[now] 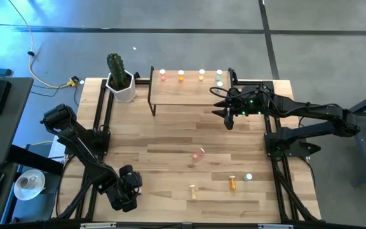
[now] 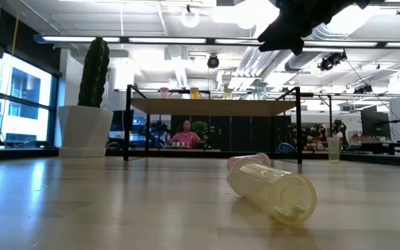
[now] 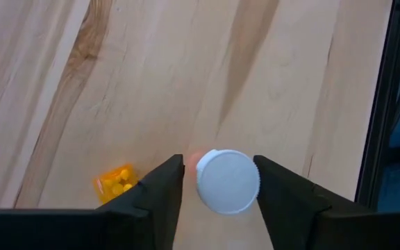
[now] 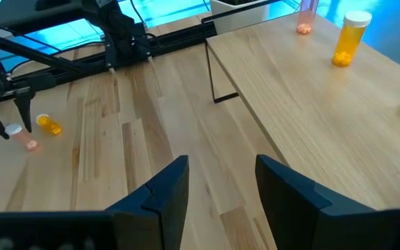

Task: Pick and place medicine bottles onto shelf by color
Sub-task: Put the left pink pill bottle aligned with the other pink pill bottle on the shelf

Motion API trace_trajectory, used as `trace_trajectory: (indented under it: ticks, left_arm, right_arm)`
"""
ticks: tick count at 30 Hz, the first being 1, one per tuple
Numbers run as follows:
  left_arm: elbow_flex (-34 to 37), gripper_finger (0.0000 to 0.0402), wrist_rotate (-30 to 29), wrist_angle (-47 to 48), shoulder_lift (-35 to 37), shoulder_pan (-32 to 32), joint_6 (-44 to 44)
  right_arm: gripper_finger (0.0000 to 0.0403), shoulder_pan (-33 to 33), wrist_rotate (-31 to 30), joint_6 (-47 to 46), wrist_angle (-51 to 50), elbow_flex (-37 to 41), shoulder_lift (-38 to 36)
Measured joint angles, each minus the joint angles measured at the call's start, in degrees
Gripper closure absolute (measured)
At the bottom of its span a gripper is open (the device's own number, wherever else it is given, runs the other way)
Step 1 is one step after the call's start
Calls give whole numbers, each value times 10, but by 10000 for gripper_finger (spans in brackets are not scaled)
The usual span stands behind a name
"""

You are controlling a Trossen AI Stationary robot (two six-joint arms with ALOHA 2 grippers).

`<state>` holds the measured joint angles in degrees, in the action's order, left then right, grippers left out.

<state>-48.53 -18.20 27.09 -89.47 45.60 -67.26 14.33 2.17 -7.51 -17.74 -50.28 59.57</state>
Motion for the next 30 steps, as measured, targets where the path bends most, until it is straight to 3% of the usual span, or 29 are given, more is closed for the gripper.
trace_trajectory:
  ticks: [8,15,22,30]
  left_arm:
    - [0,289,-2,0,0,0,0]
    - [0,290,0,-1,4,-11,18]
    - [-25,286,0,11,15,-61,141]
    - [-56,288,0,22,62,-176,327]
  right_arm:
    - [245,0,0,0,0,0,0]
    - [245,0,0,0,0,0,0]
    - [245,0,0,0,0,0,0]
    - [245,0,0,7,-1,0,0]
